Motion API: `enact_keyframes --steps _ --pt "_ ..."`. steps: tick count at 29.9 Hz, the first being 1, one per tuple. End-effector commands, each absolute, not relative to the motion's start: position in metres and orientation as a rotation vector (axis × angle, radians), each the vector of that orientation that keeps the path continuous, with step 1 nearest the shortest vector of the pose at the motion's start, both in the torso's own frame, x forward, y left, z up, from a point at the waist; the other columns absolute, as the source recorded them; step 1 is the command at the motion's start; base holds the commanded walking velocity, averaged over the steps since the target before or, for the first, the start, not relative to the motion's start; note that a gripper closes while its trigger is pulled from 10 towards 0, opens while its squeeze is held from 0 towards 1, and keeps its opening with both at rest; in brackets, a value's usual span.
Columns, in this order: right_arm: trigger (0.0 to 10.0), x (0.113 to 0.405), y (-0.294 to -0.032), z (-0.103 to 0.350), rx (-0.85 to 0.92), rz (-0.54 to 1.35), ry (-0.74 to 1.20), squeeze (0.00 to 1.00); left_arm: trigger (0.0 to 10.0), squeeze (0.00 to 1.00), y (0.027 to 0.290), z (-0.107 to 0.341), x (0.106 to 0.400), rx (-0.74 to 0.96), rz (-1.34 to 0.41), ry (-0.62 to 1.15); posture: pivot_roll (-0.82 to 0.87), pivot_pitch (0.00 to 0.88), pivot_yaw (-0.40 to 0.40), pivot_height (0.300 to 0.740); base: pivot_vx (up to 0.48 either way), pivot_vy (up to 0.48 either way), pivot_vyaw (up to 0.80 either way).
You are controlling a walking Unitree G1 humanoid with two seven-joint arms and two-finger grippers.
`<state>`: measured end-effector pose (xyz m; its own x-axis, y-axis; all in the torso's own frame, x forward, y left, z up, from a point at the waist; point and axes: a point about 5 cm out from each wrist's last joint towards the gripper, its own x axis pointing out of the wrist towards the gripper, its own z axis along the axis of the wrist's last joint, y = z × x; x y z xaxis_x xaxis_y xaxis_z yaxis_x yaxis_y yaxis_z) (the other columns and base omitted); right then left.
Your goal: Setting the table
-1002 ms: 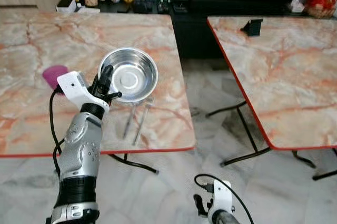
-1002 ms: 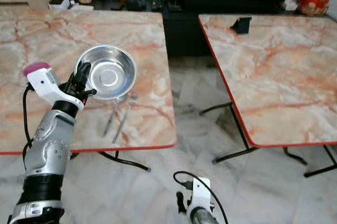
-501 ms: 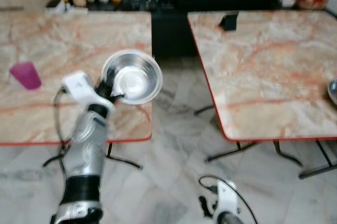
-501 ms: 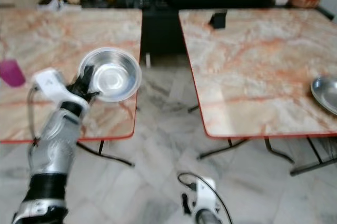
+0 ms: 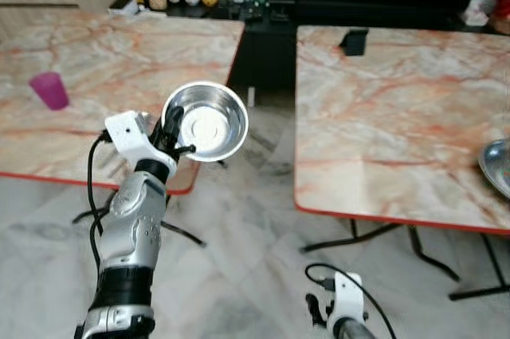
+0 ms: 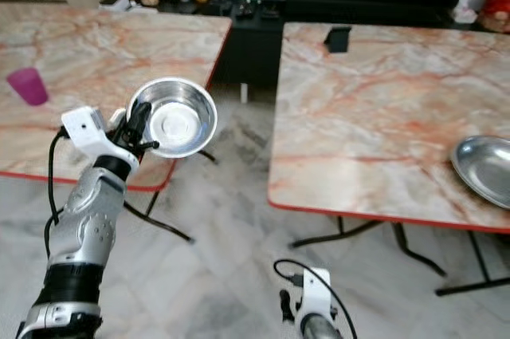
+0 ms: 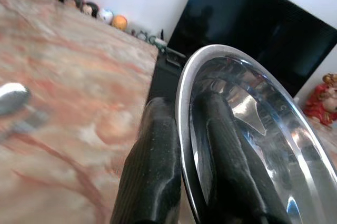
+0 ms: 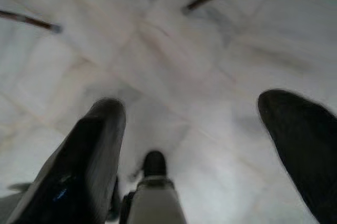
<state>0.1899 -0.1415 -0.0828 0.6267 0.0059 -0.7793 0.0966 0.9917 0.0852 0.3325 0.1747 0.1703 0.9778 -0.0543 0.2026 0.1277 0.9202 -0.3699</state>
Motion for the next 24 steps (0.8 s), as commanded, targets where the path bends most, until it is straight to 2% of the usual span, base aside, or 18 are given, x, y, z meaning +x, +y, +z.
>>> enact_keyframes --steps 1,24 --pt "10.0 0.1903 -0.1374 -0.0827 0.134 -0.044 0.895 0.0 10.0 0.0 0.1752 0.1773 0.3341 -0.38 -0.097 -0.219 0.0 0.033 -0.036 0.74 0.0 -0.315 0.0" --pt "10.0 0.1891 -0.1397 -0.083 0.123 -0.059 0.889 0.0 10.0 0.0 0.1721 0.1747 0.3359 -0.365 -0.111 -0.213 0.0 0.0 -0.048 0.74 0.0 -0.314 0.0"
